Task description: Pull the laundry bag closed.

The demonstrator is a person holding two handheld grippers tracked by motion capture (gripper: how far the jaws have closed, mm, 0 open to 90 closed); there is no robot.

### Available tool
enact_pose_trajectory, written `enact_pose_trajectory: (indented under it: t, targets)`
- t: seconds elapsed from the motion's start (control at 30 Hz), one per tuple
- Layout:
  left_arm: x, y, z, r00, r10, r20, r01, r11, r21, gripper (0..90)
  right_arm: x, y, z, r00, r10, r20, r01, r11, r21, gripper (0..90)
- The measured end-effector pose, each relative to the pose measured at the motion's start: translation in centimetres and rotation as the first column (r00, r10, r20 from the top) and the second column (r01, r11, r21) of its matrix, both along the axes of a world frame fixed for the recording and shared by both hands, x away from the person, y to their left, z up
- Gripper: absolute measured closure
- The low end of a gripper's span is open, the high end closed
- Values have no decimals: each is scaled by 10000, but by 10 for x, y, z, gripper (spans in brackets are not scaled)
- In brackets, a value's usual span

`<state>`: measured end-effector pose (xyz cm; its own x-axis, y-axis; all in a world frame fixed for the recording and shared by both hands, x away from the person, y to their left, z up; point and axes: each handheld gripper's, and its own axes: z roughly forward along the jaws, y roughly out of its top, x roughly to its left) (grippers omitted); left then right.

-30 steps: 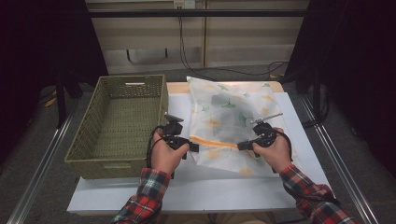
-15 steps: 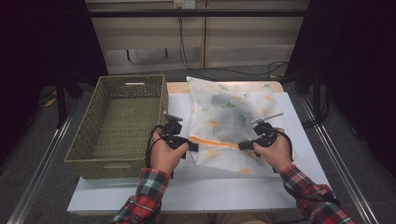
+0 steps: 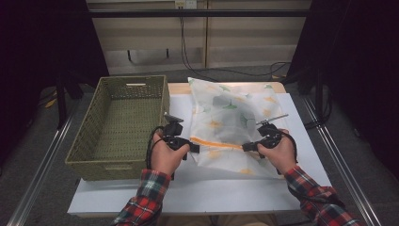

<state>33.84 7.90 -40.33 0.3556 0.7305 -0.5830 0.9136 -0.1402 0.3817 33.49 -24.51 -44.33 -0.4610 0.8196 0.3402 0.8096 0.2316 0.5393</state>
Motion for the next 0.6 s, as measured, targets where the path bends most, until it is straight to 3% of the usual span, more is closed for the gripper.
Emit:
enact_pose_trajectory:
  t: [0.27, 0.37, 0.6]
  targets:
    - [0, 0, 1, 10000, 59, 9, -59, 10000, -5, 898, 0, -1, 1, 9999, -19, 116, 22, 9996, -297, 850]
    - [0, 1, 1, 10000, -14, 39, 14, 10000, 12, 898, 0, -3, 0, 10000, -11, 1, 11, 10000, -61, 850]
    - [0, 0, 1, 9999, 104, -52, -105, 9999, -93, 898, 0, -3, 1, 10000, -37, 54, 37, 10000, -91, 850]
